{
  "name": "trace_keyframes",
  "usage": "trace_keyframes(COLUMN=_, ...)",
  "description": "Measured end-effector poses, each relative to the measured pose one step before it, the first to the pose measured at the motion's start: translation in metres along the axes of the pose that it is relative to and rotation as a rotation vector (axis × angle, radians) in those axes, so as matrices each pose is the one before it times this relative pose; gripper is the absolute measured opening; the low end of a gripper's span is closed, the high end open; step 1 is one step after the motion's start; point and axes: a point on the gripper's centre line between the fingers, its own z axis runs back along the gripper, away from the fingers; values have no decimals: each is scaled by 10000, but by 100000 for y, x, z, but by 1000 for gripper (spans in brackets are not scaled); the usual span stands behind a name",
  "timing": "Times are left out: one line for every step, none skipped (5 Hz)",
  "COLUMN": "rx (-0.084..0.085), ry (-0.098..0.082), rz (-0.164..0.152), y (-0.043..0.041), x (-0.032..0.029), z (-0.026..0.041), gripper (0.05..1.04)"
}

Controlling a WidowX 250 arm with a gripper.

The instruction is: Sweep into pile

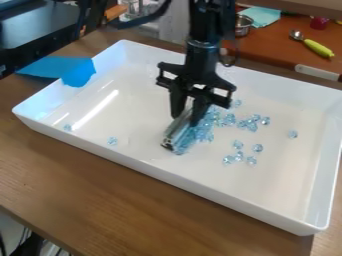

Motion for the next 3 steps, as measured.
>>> trace_keyframes(rx=-10, ry=157, rz=-91, y=-2209, x=38, z=183, gripper=344)
trace_keyframes(rx=-66, ry=92, rz=-49, y=-1869, x=41, z=297, gripper=344)
trace_keyframes(rx=-51, ry=-7, rz=-53, y=-2142, x=-43, z=144, gripper=344)
